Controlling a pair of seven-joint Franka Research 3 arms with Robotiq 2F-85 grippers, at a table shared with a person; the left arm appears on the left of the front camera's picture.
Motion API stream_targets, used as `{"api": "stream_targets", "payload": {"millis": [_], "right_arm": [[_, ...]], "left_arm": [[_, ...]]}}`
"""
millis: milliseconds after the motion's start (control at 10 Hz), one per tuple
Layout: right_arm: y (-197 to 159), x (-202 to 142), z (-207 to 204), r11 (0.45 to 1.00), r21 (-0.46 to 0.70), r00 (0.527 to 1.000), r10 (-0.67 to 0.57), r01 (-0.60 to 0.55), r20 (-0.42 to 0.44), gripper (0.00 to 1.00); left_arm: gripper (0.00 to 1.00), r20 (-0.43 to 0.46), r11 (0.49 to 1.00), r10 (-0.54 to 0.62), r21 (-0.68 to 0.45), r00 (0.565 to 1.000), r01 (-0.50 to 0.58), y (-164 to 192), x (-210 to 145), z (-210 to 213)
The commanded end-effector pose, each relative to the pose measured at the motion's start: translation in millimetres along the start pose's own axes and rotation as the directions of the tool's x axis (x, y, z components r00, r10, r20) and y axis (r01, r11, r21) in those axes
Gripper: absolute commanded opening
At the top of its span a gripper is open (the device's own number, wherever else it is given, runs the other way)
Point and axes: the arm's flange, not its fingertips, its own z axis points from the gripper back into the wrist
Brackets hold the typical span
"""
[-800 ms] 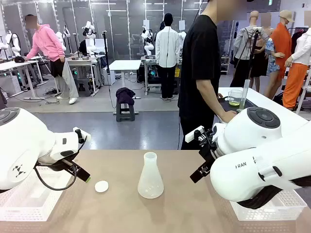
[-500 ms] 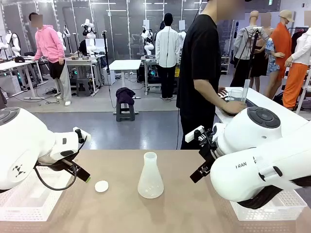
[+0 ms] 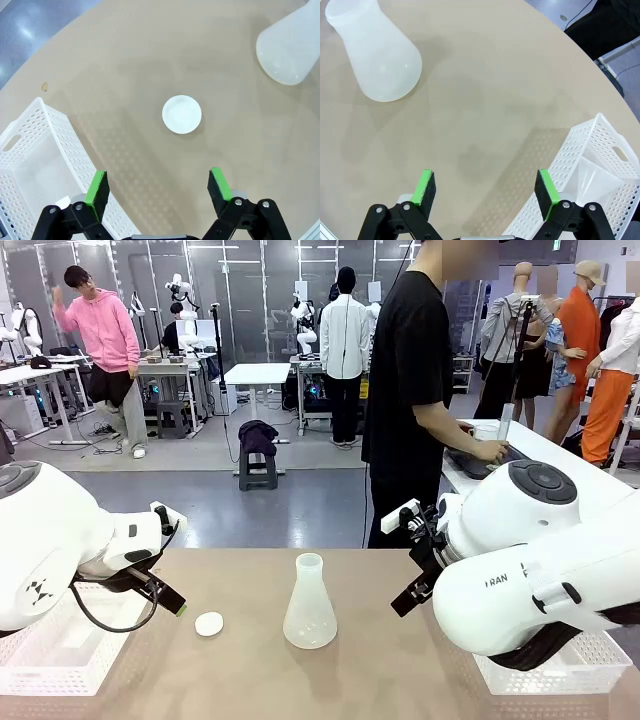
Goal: Prepare the solutions needed for the experiment.
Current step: Pick up the Plastic Funnel and insert it into the Big flask.
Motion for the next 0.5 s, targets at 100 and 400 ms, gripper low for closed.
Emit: {"api": "stream_targets", "payload": {"millis": [100, 400], "right_arm": [[-0.1, 0.0, 0.0, 1.000, 0.000, 1.000, -0.002, 0.002, 0.000, 1.00], [-0.1, 0.0, 0.0, 1.000, 0.000, 1.000, -0.002, 0.002, 0.000, 1.00]], "left_arm": [[1.00, 0.000, 1.000, 0.001, 0.000, 1.000, -0.001, 0.2, 0.0, 0.0], [1.00, 0.000, 1.000, 0.001, 0.000, 1.000, -0.001, 0.2, 0.0, 0.0]]}}
